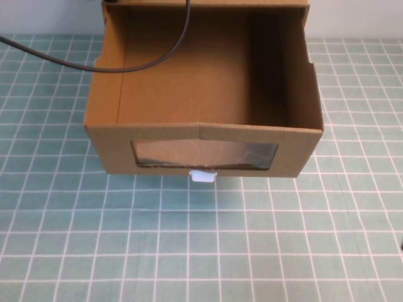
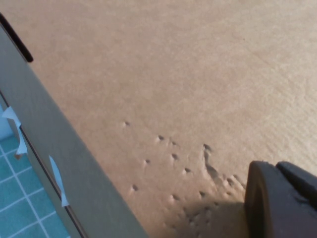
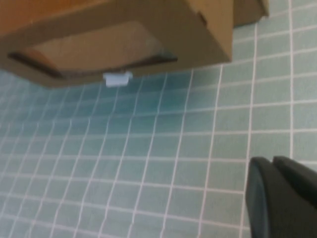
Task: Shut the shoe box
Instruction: Close the shoe box with your right arm
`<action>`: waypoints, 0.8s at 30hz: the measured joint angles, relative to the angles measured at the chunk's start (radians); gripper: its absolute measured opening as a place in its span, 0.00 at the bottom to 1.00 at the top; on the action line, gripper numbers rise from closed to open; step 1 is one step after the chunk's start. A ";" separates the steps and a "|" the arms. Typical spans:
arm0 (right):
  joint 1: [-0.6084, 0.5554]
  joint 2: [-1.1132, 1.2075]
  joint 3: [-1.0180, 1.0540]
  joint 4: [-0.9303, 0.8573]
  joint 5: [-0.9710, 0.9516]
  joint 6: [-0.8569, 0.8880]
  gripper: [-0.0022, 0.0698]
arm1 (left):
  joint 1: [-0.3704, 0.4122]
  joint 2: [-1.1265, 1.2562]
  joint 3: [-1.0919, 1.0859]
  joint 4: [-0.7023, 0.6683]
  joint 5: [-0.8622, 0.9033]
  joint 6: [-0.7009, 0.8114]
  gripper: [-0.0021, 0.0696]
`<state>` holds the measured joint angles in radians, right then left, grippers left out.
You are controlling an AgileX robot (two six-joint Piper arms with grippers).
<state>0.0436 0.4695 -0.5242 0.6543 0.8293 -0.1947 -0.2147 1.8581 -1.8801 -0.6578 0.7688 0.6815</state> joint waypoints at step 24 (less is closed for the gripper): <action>0.635 0.812 -0.560 -0.236 -0.260 0.068 0.01 | 0.000 0.000 0.000 0.003 0.000 -0.020 0.02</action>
<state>0.6787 1.2815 -1.0844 0.4179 0.5688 -0.1263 -0.2147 1.8581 -1.8801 -0.6552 0.7688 0.6615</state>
